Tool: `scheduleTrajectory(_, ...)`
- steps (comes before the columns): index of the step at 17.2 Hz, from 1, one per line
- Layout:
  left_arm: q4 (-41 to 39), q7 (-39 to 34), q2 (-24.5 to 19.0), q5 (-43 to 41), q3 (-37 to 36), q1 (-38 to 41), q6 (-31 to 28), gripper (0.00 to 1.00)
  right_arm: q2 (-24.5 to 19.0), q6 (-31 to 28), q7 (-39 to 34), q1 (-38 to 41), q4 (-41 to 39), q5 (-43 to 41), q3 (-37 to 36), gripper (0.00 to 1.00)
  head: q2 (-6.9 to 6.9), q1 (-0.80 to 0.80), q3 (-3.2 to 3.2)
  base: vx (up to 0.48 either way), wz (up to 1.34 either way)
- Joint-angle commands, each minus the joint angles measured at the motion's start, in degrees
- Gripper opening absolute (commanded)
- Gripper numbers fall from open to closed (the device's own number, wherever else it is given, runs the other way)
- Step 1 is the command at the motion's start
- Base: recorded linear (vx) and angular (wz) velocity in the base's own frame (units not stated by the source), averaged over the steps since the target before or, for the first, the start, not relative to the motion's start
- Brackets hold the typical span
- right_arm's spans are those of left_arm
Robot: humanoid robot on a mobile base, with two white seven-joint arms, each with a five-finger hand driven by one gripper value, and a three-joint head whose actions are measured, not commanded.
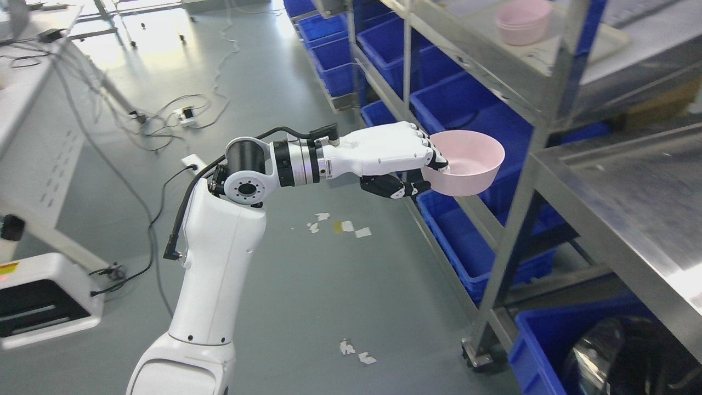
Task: Stack pink IKEA bowl on shelf middle layer
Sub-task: 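Hold the pink bowl in the left hand while turning to the other shelf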
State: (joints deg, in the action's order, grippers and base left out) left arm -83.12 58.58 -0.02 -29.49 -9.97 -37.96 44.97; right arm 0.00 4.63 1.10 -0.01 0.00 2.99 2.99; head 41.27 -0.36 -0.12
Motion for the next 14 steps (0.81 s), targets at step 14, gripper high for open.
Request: scheduleTrajectory(14, -3.9, 0.0, -1.0, 0.1, -3.4, 1.0, 0.0, 0.02, 1.0, 0.0, 0.0, 0.2, -1.0, 0.0, 0.0, 1.00, 0.00, 0.00, 0.00, 0.288, 0.47)
